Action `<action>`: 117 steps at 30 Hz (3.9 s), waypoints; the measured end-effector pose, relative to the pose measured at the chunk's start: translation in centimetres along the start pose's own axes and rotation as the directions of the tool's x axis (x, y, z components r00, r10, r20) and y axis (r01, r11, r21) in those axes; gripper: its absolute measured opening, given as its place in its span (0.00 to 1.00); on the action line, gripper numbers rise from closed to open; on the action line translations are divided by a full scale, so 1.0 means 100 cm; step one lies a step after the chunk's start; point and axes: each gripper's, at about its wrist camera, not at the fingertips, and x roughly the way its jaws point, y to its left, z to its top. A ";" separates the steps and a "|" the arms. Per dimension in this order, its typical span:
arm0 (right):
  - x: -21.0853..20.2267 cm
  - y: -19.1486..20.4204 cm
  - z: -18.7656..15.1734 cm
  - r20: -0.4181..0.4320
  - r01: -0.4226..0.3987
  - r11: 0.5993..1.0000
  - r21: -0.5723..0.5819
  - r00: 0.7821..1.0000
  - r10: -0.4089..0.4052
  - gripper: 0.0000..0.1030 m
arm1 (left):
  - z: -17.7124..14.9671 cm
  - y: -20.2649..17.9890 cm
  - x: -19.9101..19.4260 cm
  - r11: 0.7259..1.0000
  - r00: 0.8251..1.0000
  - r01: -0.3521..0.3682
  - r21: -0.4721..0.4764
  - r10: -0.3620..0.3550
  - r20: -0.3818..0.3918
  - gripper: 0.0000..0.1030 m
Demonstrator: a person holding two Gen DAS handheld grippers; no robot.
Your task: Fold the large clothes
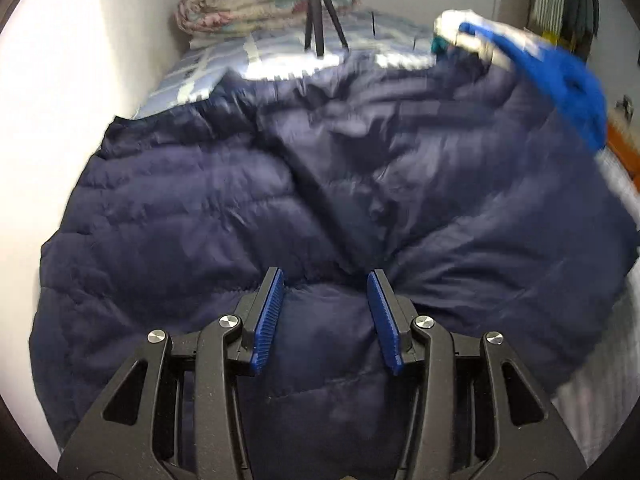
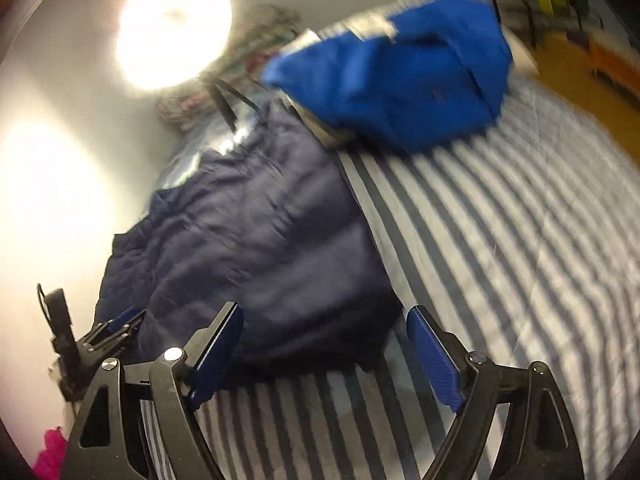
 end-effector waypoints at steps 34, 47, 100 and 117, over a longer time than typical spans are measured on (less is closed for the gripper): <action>-0.049 0.151 0.028 0.191 -0.090 0.947 -0.307 0.969 0.154 0.05 | -0.037 0.032 -0.200 0.954 0.970 0.207 -0.215 -0.172 0.169 0.46; -0.031 0.295 -0.001 0.129 -0.185 0.833 -0.521 0.948 0.291 0.05 | -0.113 0.084 -0.265 0.903 0.951 0.211 -0.375 -0.101 0.291 0.46; 0.108 0.185 -0.053 -0.245 -0.353 0.902 -0.247 0.924 0.294 0.72 | -0.043 0.150 -0.117 0.930 0.983 -0.174 -0.323 0.186 0.006 0.45; 0.156 0.229 -0.074 -0.404 -0.477 0.855 -0.205 0.836 0.370 0.28 | -0.081 0.179 -0.059 0.908 0.943 -0.326 -0.261 0.295 -0.153 0.45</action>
